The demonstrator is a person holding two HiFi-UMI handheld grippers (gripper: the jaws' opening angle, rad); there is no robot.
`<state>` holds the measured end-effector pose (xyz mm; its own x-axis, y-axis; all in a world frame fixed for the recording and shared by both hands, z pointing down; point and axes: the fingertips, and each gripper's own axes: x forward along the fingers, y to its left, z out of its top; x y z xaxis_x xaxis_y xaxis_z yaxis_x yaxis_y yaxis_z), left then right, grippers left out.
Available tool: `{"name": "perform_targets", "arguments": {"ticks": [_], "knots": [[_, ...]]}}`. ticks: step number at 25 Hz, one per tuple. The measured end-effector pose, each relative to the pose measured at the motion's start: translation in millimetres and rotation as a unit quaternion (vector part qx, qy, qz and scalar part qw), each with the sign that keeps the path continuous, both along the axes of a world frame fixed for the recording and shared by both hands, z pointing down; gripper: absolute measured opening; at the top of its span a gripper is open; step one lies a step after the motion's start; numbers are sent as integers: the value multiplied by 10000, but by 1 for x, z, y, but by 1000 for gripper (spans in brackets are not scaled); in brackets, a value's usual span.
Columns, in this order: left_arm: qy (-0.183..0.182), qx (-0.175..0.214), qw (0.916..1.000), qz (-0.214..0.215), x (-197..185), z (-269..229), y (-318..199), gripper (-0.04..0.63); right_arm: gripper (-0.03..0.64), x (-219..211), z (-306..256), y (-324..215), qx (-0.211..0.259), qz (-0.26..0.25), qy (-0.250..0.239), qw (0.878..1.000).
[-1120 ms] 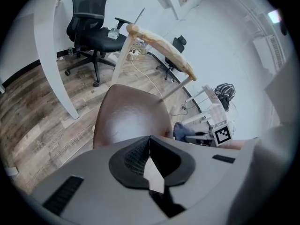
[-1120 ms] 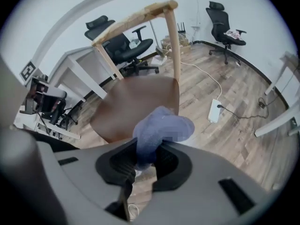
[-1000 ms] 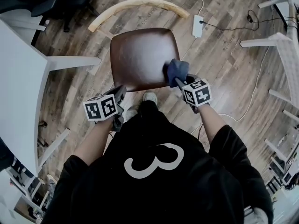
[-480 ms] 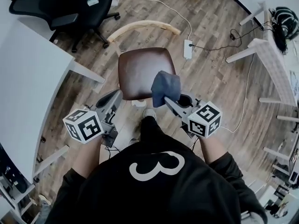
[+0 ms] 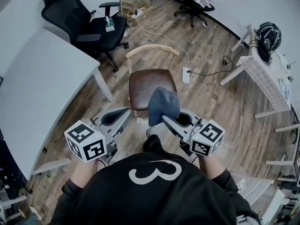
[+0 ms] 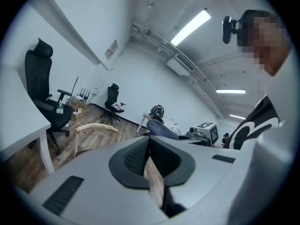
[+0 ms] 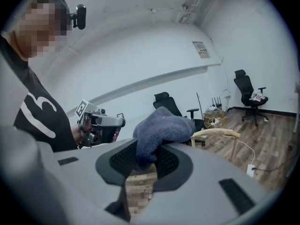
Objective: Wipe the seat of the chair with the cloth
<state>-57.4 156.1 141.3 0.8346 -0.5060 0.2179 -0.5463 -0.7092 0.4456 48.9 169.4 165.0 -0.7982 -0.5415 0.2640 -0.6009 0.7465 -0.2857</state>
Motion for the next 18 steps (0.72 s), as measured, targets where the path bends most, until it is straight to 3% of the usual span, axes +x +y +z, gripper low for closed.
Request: {"name": "perform_targets", "arguments": {"ticks": [7,18], "knots": [[50,357,9990,259,-9,-27,43,14,86,-17,-35,41,252,77,-137,9996],[171,463,9975,506,4,-31,71,14,87,-16,-46,75,465,269,-95,9985]]}}
